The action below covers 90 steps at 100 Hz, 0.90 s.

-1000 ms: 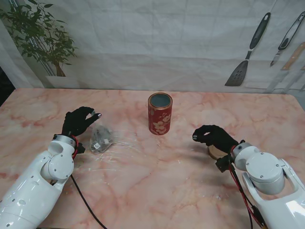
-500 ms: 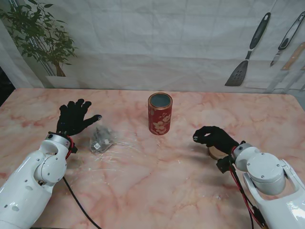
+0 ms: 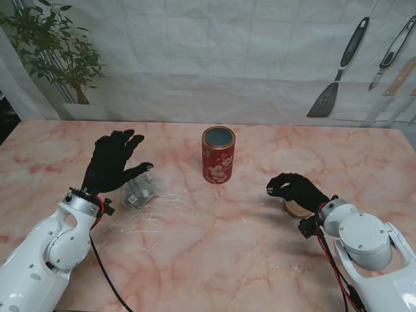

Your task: Insert tea bags into the tea bag box

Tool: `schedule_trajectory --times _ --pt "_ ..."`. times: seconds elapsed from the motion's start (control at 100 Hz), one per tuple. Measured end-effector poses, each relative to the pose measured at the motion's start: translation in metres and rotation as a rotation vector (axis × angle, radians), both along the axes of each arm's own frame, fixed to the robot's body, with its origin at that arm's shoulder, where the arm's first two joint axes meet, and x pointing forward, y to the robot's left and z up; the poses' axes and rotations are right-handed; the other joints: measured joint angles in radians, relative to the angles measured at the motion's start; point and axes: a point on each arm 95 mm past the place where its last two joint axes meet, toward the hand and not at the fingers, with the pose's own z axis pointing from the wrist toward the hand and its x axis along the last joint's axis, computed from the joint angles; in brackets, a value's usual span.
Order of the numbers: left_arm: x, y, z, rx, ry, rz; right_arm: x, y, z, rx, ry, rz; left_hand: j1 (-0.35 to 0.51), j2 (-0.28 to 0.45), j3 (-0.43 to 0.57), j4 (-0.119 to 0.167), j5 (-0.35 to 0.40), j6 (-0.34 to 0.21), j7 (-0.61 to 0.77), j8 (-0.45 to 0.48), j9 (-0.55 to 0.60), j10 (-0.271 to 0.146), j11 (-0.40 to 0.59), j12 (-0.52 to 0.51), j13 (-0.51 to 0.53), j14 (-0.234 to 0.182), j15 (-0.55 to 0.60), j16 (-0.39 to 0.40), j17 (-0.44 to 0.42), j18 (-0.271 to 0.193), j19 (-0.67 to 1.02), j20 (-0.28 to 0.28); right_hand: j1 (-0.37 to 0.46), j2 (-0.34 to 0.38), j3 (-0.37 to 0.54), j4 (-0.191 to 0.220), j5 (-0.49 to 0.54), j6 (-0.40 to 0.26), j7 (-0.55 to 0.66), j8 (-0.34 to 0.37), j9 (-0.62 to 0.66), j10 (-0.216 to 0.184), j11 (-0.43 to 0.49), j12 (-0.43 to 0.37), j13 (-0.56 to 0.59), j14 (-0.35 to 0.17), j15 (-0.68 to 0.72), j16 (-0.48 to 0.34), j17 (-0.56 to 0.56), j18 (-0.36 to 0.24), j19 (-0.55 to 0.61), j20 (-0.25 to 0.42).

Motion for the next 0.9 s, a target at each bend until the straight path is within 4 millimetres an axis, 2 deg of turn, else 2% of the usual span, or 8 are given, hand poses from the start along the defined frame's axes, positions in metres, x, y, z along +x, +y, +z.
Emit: schedule_trajectory --times 0.23,0.34,0.51,0.62,0.71,0.83,0.9 --pt "-0.031 -0.022 -0.009 -0.052 0.061 -0.102 -0.006 -0.005 -0.004 -0.02 -0.012 -0.005 0.0 0.0 0.0 0.0 0.0 0.001 0.0 -0.003 0.016 -0.001 0.001 0.0 0.011 -0.001 0.0 0.0 0.012 0.0 0.022 0.0 0.0 0.0 0.0 0.0 -0.026 0.001 -0.005 0.0 -0.014 0.004 0.0 -0.003 -0.017 0.0 -0.01 -0.002 -0.011 -0.001 -0.004 0.0" --pt "-0.043 -0.035 -0.024 -0.086 0.084 -0.125 -0.009 -0.007 -0.006 -0.027 -0.024 -0.006 0.0 0.0 0.0 0.0 0.0 0.001 0.001 -0.004 0.018 -0.001 0.002 0.0 0.011 -0.011 0.0 0.0 0.015 0.0 0.034 0.0 0.0 0.0 0.0 0.0 -0.026 0.001 -0.005 0.0 -0.029 0.006 -0.002 -0.016 -0.032 0.0 -0.013 -0.002 -0.016 -0.011 -0.023 0.0" --pt "-0.058 -0.043 -0.06 -0.277 0.128 -0.082 -0.013 -0.012 -0.01 -0.082 -0.045 -0.006 0.003 0.0 0.001 0.0 0.0 0.013 0.002 -0.004 0.026 -0.001 0.007 0.0 0.025 -0.011 0.0 -0.001 0.023 0.0 0.056 0.0 0.0 0.0 0.0 0.0 -0.039 0.001 -0.017 0.0 -0.057 0.005 -0.014 -0.017 -0.058 0.0 -0.035 -0.013 -0.034 -0.027 -0.048 0.0" --pt "-0.067 -0.045 -0.076 -0.285 0.207 -0.082 -0.014 -0.016 -0.012 -0.127 -0.048 -0.01 0.003 0.0 0.001 0.0 0.0 0.013 0.002 -0.004 0.026 -0.001 0.007 0.0 0.026 -0.011 0.0 -0.001 0.024 0.0 0.068 0.0 0.0 0.0 0.0 0.0 -0.05 0.001 -0.038 -0.001 -0.071 -0.003 -0.025 -0.023 -0.067 -0.006 -0.047 -0.017 -0.037 -0.04 -0.053 0.0" --pt "-0.072 -0.045 -0.081 -0.278 0.231 -0.091 -0.015 -0.019 -0.013 -0.213 -0.061 -0.008 0.012 0.0 0.001 0.0 0.0 0.013 0.002 -0.004 0.026 -0.001 0.008 0.0 0.026 -0.011 0.0 -0.001 0.024 0.0 0.08 0.0 0.0 0.0 0.0 0.0 -0.062 -0.001 -0.031 -0.001 -0.081 -0.008 -0.033 -0.023 -0.068 -0.019 -0.071 -0.028 -0.039 -0.063 -0.096 0.0" --pt "-0.073 -0.044 -0.08 -0.286 0.208 -0.089 -0.014 -0.024 -0.016 -0.289 -0.076 -0.016 0.013 0.0 0.001 0.0 0.001 0.013 0.002 -0.004 0.026 -0.001 0.009 0.0 0.026 -0.011 0.0 -0.001 0.024 0.0 0.08 0.0 0.0 0.0 0.0 0.0 -0.1 -0.012 -0.06 -0.019 -0.091 -0.023 -0.106 -0.064 -0.095 -0.04 -0.135 -0.056 -0.055 -0.096 -0.153 0.0" --pt "-0.073 -0.044 -0.08 -0.284 0.203 -0.09 -0.013 -0.026 -0.018 -0.317 -0.075 -0.014 0.013 0.0 0.001 0.0 0.001 0.013 0.002 -0.004 0.026 -0.001 0.009 0.0 0.026 -0.011 0.0 -0.001 0.025 0.0 0.081 0.0 0.0 -0.001 0.004 0.0 -0.121 -0.021 -0.083 -0.025 -0.091 -0.034 -0.2 -0.105 -0.123 -0.061 -0.212 -0.089 -0.068 -0.121 -0.214 -0.002"
